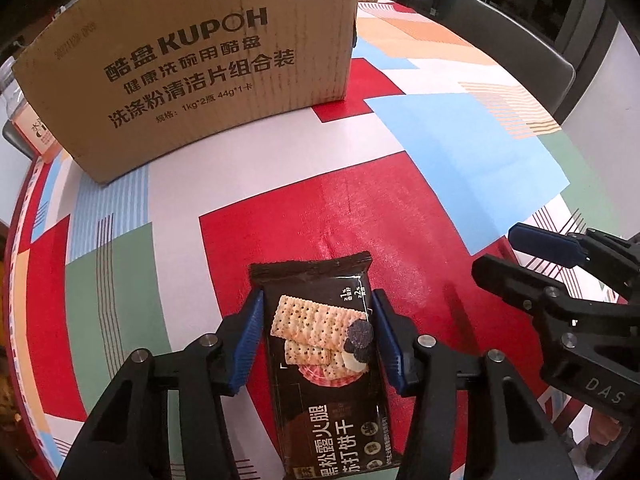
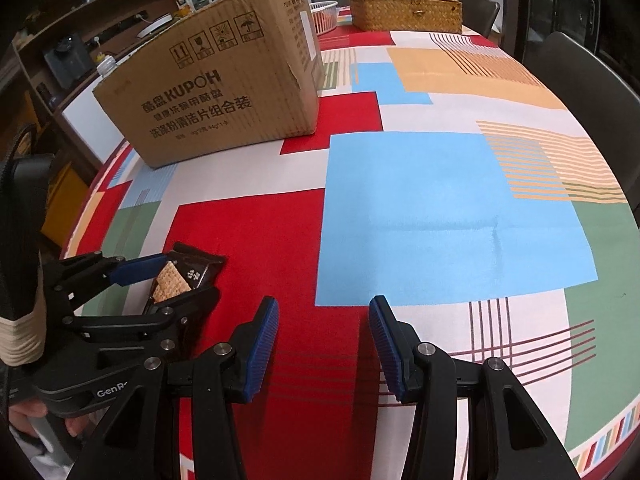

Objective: Organize snacks
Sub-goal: 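Close the left tool on the dark cracker packet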

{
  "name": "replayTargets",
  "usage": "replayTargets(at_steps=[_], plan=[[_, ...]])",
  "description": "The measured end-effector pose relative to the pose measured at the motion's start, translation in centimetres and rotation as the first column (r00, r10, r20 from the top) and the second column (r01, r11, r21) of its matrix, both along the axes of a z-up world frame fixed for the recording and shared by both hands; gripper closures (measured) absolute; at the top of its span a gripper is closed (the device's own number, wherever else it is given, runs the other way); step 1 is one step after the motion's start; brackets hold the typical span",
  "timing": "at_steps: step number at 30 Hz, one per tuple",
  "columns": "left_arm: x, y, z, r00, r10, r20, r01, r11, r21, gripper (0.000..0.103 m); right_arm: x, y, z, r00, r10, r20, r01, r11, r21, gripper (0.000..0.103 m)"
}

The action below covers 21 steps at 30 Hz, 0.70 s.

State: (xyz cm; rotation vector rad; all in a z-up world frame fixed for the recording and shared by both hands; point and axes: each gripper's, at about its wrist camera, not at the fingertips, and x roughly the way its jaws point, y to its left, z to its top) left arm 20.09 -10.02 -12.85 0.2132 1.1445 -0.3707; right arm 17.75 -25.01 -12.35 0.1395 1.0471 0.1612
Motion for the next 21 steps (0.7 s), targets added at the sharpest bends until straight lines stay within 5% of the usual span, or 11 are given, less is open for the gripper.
replayTargets(at_steps=[21], plan=[[-1.2, 4.2, 4.5, 0.994, 0.051, 0.092, -0.033, 0.983, -0.179, 0.054, 0.7, 2.7, 2.7, 0.999, 0.016, 0.041, -0.014, 0.999, -0.044, 0.055]])
